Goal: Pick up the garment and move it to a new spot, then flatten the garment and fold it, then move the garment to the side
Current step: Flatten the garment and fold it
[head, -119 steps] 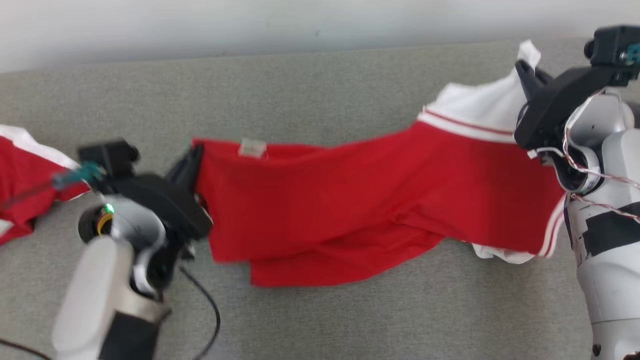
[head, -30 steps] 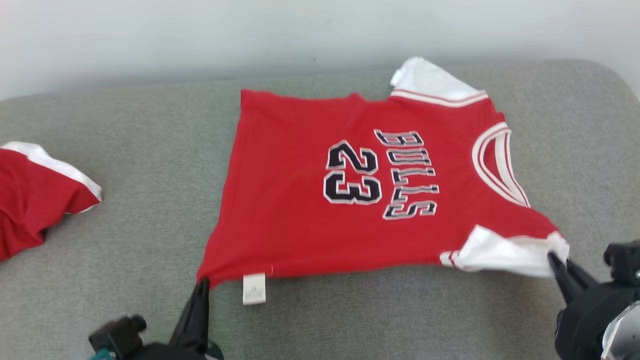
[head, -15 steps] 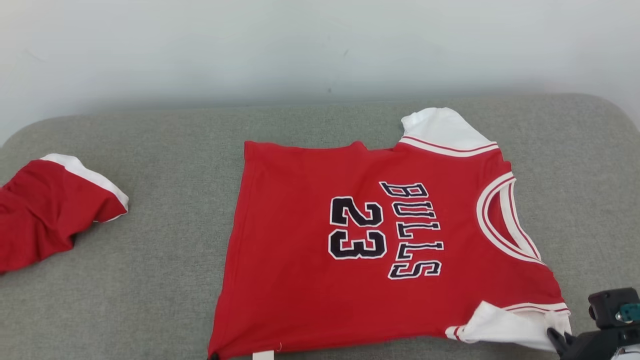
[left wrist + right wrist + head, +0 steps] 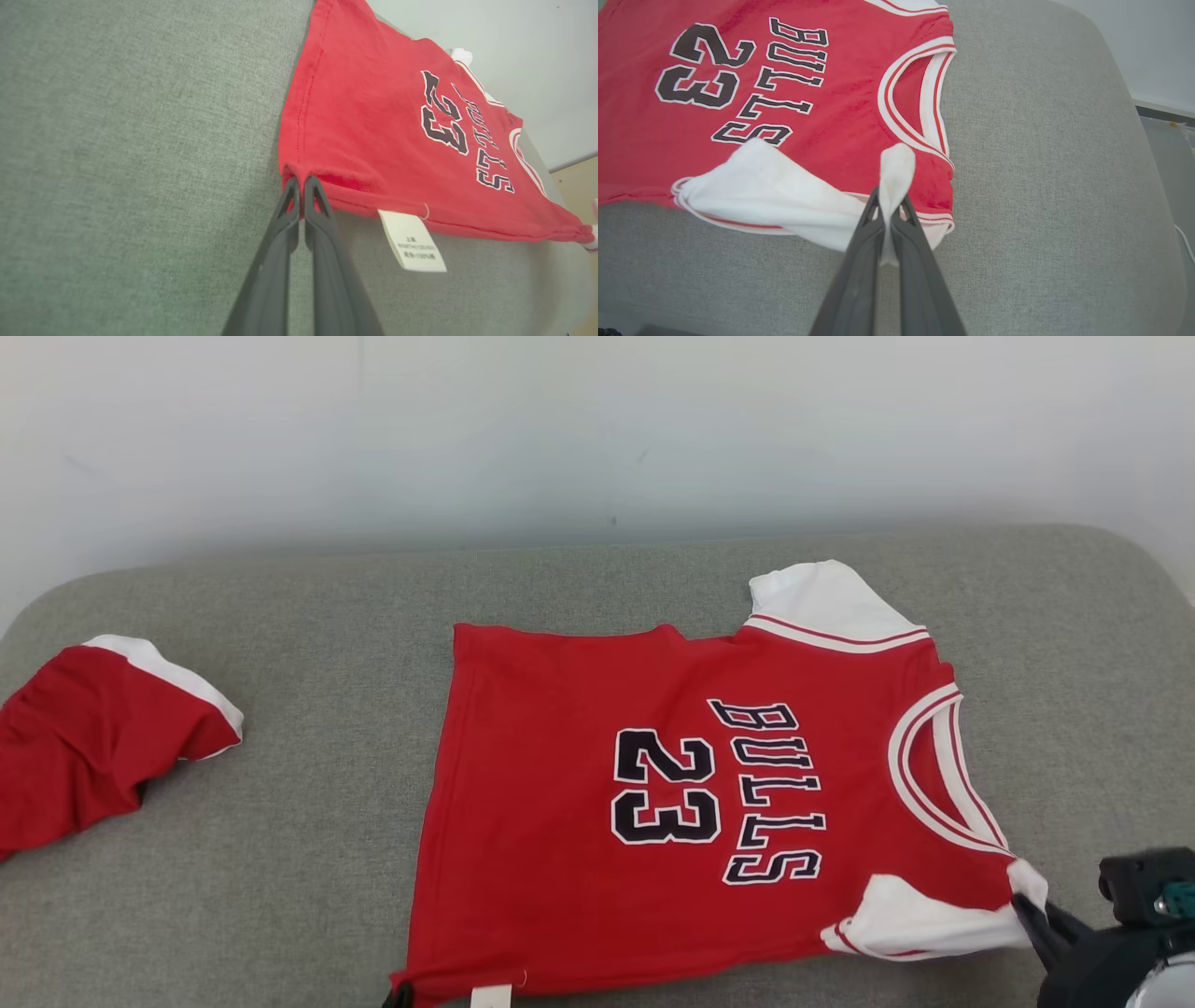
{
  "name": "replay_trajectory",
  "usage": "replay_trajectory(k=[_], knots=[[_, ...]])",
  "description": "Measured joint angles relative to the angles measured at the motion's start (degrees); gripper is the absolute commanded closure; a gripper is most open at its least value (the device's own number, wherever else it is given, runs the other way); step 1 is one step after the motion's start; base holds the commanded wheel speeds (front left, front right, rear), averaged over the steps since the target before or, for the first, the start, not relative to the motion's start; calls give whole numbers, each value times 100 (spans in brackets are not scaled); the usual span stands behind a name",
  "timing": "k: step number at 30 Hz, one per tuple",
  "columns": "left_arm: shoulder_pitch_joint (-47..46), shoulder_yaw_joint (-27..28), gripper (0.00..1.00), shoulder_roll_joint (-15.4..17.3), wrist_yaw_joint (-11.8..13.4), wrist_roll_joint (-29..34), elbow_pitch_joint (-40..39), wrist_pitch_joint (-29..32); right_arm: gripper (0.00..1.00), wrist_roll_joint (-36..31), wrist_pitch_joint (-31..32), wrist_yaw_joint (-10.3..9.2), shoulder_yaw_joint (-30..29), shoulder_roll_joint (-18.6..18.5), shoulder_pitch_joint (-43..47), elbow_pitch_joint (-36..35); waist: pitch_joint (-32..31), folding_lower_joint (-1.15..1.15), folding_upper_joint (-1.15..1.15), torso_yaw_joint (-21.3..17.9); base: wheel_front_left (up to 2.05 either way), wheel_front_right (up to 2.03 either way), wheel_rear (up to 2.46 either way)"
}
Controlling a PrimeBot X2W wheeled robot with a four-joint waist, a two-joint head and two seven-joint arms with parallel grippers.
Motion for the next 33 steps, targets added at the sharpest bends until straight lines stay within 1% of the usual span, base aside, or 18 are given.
replay_trajectory(k=[3, 4, 7, 12, 16, 20, 25, 29, 33], knots=[[-216, -16, 100, -25, -5, 27, 1, 22, 100, -19, -301, 0, 155, -104, -267, 180, 19, 0, 0, 5, 0, 0, 0], [-292, -26, 100, -26, -52, 48, 32, 23, 100, -24, -428, 0, 215, -135, -365, 230, 31, 0, 0, 6, 0, 0, 0], [-583, -49, 100, -57, -83, 115, 199, 21, 100, -29, -706, 0, 394, -244, -711, 474, 82, 0, 0, 13, 0, 0, 0], [-1106, -78, 100, -208, -145, 203, 539, -15, 100, 63, -1160, 0, 677, -426, -1313, 1040, 196, 0, 0, 32, 0, 0, 0], [-1495, -44, 100, -293, -136, 261, 812, -121, 100, 114, -1496, 0, 978, -547, -1759, 1469, 324, 0, 0, 44, 0, 0, 0], [-1803, -18, 100, -339, -100, 318, 1088, -208, 100, 141, -1998, -1, 1334, -727, -2241, 1839, 475, 1, 0, 50, 0, 0, 0], [-2096, -7, 100, -397, -141, 341, 1333, -321, 100, 187, -2539, 0, 1564, -866, -2643, 2272, 650, 1, 1, 68, 0, 0, 0], [-2307, -41, 100, -423, -193, 402, 1485, -367, 100, 210, -2749, 0, 1649, -898, -2813, 2575, 761, 1, 1, 87, 0, 0, 0], [-2521, -105, 100, -431, -244, 495, 1628, -389, 100, 222, -2821, 0, 1708, -900, -2917, 2843, 850, 1, 1, 99, 0, 0, 0]])
